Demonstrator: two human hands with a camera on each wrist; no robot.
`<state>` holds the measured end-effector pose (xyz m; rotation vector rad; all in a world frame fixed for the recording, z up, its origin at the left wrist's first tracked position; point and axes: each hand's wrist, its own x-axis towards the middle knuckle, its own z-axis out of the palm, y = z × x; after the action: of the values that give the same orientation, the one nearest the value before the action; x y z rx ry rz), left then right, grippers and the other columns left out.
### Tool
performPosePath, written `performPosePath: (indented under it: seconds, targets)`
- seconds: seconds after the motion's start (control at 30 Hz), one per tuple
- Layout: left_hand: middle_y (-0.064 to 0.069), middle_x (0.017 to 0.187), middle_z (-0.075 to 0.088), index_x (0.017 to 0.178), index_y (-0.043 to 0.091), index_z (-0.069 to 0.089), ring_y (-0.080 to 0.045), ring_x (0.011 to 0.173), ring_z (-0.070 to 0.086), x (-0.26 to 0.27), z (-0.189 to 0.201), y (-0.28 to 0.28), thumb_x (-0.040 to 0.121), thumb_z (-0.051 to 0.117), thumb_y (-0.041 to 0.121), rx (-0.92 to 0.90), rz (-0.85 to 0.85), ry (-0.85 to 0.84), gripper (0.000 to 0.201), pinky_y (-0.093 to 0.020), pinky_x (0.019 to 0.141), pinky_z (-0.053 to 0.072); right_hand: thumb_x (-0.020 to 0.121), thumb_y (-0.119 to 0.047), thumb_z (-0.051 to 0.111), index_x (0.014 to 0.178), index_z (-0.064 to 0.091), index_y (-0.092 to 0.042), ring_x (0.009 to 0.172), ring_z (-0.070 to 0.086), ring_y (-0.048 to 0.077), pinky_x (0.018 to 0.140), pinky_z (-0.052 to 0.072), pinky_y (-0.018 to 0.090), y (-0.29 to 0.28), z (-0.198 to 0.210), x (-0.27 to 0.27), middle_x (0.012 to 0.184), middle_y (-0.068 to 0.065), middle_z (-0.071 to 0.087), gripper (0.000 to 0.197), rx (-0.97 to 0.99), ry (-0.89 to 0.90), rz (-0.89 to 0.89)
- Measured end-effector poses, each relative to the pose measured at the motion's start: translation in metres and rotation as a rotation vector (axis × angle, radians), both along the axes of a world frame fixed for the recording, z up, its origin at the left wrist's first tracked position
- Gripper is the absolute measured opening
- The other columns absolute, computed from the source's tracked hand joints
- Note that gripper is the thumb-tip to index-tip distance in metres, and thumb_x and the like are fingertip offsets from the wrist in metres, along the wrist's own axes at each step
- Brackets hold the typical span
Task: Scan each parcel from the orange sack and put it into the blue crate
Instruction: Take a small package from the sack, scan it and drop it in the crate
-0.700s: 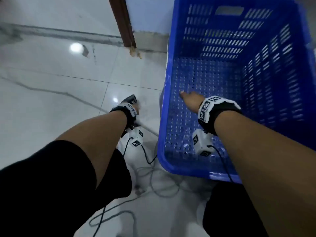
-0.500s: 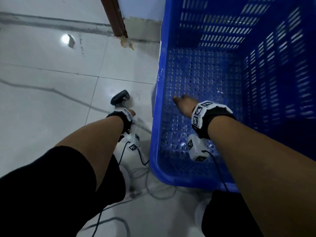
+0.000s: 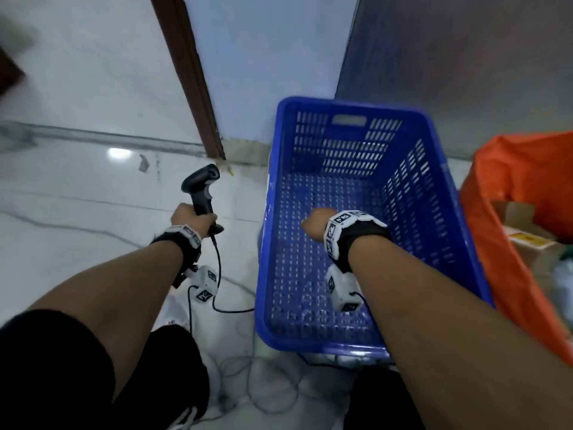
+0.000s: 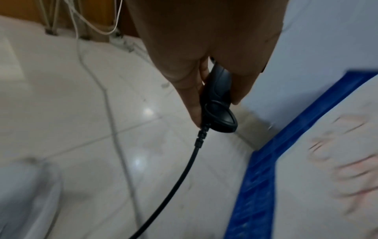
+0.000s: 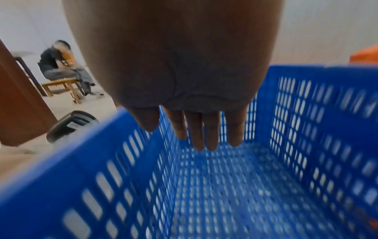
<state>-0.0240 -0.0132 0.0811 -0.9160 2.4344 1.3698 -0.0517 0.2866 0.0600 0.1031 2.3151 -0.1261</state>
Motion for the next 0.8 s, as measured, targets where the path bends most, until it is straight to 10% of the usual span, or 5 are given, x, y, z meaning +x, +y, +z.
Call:
performPosePath:
  seconds: [0.27, 0.33, 0.4, 0.63, 0.8]
  targets:
    - [-0.020, 0.084, 0.068, 0.082, 0.006, 0.064, -0.028, 0.070, 0.071, 0.016, 0.235, 0.056, 0.072, 0.078, 0.007, 0.139, -0.291, 0.344, 0.017, -0.042, 0.066, 0.064, 0.102, -0.038, 0.043, 0.111, 0.063, -0.014, 0.101, 0.062, 0.029, 0.080, 0.043, 0.032, 0.003, 0.283, 0.084, 0.117, 0.009, 0.064, 0.033, -0.027, 0.410, -0.154]
    - [-0.016, 0.073, 0.062, 0.079, 0.007, 0.058, -0.016, 0.051, 0.066, 0.044, 0.281, 0.084, 0.081, 0.072, 0.002, 0.174, -0.418, 0.366, 0.016, -0.029, 0.050, 0.058, 0.098, -0.043, 0.046, 0.091, 0.062, -0.018, 0.086, 0.062, 0.025, 0.077, 0.047, 0.035, 0.019, 0.309, 0.108, 0.104, 0.006, 0.068, 0.030, -0.044, 0.506, -0.205]
    - [-0.013, 0.070, 0.060, 0.080, 0.009, 0.059, -0.022, 0.059, 0.067, 0.070, 0.303, 0.110, 0.079, 0.073, 0.002, 0.258, -0.567, 0.378, 0.016, -0.041, 0.061, 0.064, 0.095, -0.045, 0.048, 0.082, 0.059, -0.021, 0.079, 0.062, 0.023, 0.077, 0.048, 0.036, 0.036, 0.324, 0.135, 0.091, 0.003, 0.066, 0.030, -0.012, 0.542, -0.232]
    - [-0.026, 0.072, 0.067, 0.093, -0.005, 0.060, -0.033, 0.057, 0.068, 0.161, 0.310, 0.214, 0.085, 0.062, -0.008, 0.374, -0.931, 0.223, 0.009, -0.054, 0.066, 0.061, 0.084, -0.047, 0.060, 0.096, 0.064, -0.030, 0.079, 0.062, 0.019, 0.069, 0.047, 0.026, 0.104, 0.344, 0.236, 0.094, -0.002, 0.064, 0.021, 0.091, 0.496, -0.290]
    - [-0.013, 0.056, 0.058, 0.081, 0.003, 0.052, -0.021, 0.040, 0.058, 0.191, 0.301, 0.287, 0.099, 0.055, 0.009, 0.257, -1.054, -0.206, 0.019, -0.028, 0.045, 0.053, 0.074, -0.045, 0.065, 0.106, 0.069, -0.020, 0.103, 0.065, 0.026, 0.096, 0.053, 0.043, 0.169, 0.335, 0.258, 0.118, 0.008, 0.070, 0.041, 0.182, 0.538, -0.374]
